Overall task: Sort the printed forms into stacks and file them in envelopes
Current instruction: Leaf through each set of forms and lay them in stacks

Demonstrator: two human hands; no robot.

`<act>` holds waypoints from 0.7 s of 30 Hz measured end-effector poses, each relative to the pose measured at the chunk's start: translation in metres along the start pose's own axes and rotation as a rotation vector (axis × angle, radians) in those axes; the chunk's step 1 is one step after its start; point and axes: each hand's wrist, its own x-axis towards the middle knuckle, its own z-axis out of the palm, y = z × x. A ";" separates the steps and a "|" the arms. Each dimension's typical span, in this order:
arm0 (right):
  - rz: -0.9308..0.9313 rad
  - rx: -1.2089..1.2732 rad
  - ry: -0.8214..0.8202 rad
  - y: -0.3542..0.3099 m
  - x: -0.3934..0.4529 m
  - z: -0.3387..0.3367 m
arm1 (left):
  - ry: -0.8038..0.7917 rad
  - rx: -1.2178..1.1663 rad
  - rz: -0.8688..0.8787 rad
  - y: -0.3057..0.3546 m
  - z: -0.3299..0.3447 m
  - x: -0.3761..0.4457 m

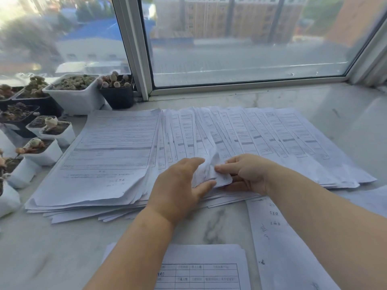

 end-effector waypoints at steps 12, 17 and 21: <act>-0.032 -0.027 0.085 0.001 0.004 0.009 | 0.097 -0.064 0.068 -0.003 0.001 -0.005; -0.039 -0.046 0.082 -0.001 0.004 0.008 | 0.098 -0.097 0.032 -0.004 -0.001 -0.006; -0.011 0.027 -0.014 -0.001 -0.001 -0.001 | 0.157 -0.137 -0.010 -0.007 -0.001 -0.006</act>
